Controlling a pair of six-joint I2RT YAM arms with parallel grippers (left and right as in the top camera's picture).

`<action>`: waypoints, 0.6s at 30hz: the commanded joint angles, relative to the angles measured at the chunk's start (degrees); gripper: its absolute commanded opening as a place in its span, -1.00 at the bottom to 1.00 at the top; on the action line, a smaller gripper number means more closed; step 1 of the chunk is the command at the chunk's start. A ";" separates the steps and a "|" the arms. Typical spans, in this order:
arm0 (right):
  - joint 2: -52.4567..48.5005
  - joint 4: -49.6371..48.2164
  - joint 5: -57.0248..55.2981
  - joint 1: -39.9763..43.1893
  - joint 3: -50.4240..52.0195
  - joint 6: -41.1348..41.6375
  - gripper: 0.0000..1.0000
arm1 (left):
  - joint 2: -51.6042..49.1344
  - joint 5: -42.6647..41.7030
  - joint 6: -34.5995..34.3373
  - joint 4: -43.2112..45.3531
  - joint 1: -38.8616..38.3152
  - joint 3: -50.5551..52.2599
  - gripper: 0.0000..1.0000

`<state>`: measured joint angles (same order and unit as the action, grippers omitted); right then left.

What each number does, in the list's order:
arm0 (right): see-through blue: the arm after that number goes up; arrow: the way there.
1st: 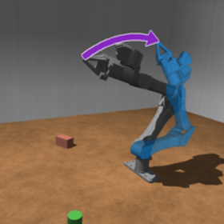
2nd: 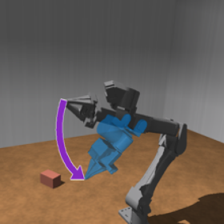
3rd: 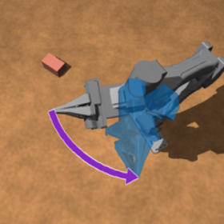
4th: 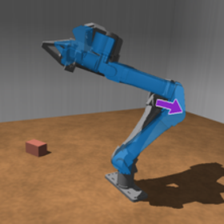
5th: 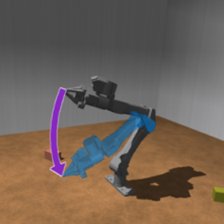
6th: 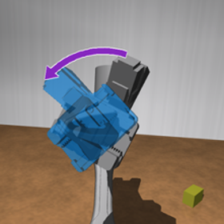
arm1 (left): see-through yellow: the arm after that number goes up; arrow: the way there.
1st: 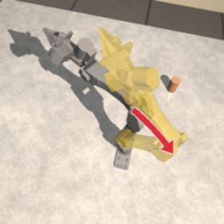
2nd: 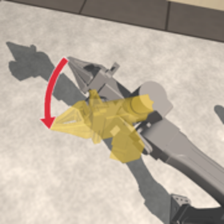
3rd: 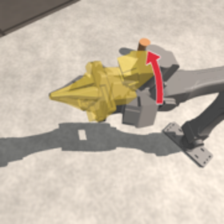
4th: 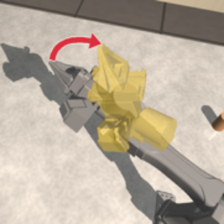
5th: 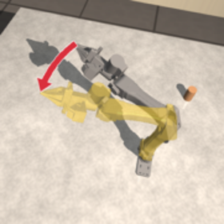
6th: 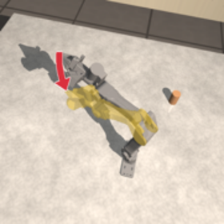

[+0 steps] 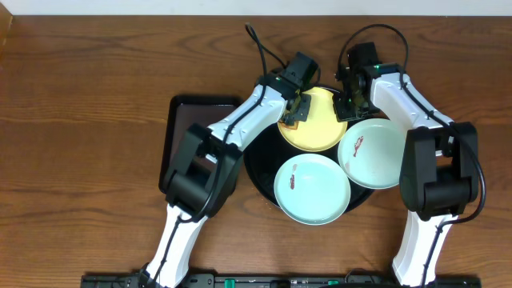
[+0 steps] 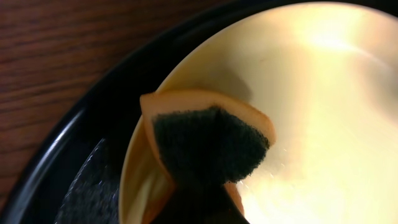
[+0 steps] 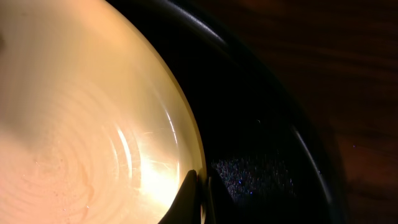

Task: Clean dirty plates on tray and stack at the side
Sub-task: 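Move sponge onto the yellow plate and scrub its stain with left gripper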

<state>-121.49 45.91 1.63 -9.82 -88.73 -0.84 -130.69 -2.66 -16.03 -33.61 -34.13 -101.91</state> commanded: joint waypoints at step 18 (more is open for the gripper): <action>-0.46 0.20 -0.07 -0.76 0.42 -0.07 -0.98 | -4.13 -12.35 1.01 -5.92 -0.52 -0.20 -0.84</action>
<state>-121.49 46.04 1.87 -9.82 -88.75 -0.86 -131.76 -10.17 -16.03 -38.39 -33.80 -102.78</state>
